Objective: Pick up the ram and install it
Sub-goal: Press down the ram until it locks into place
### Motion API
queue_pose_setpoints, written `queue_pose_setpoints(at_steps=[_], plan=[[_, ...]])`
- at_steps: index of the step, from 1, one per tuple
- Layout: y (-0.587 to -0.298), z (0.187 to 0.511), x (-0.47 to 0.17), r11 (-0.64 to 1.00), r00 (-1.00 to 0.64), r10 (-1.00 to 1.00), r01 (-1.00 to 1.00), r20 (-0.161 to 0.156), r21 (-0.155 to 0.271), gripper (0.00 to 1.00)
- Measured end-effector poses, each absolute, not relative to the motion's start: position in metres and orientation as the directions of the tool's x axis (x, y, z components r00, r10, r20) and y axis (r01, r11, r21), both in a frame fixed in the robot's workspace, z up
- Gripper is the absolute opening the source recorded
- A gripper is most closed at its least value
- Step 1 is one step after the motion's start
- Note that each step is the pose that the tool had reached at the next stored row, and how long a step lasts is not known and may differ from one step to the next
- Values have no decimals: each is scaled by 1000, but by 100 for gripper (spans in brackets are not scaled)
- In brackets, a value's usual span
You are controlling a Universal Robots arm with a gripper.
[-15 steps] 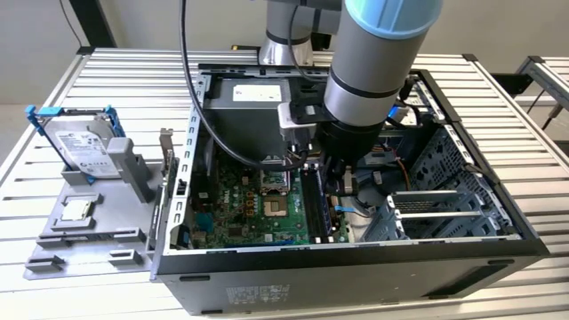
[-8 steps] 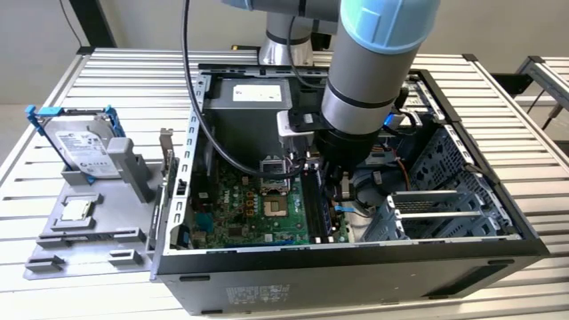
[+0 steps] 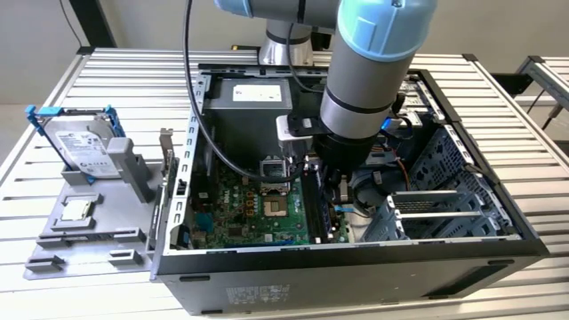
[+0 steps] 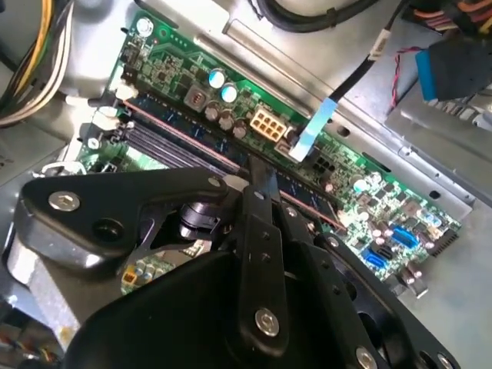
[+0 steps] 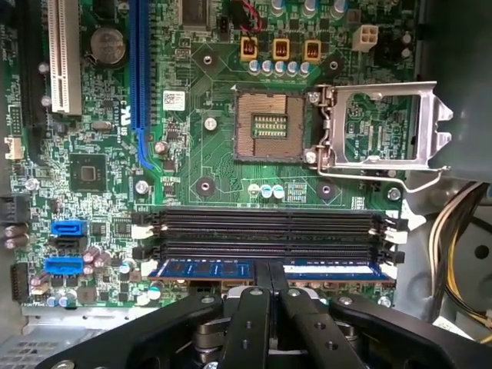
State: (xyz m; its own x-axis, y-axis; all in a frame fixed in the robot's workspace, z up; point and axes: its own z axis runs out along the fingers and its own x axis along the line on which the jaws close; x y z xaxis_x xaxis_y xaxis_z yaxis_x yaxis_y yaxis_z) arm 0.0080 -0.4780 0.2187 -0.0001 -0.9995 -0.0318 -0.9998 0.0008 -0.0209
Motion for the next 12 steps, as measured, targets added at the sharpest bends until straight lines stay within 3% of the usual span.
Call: queue_pose_setpoints(at_steps=[12], plan=[[-478,261,8,1,0,-999,-1000,-33,-20,0]])
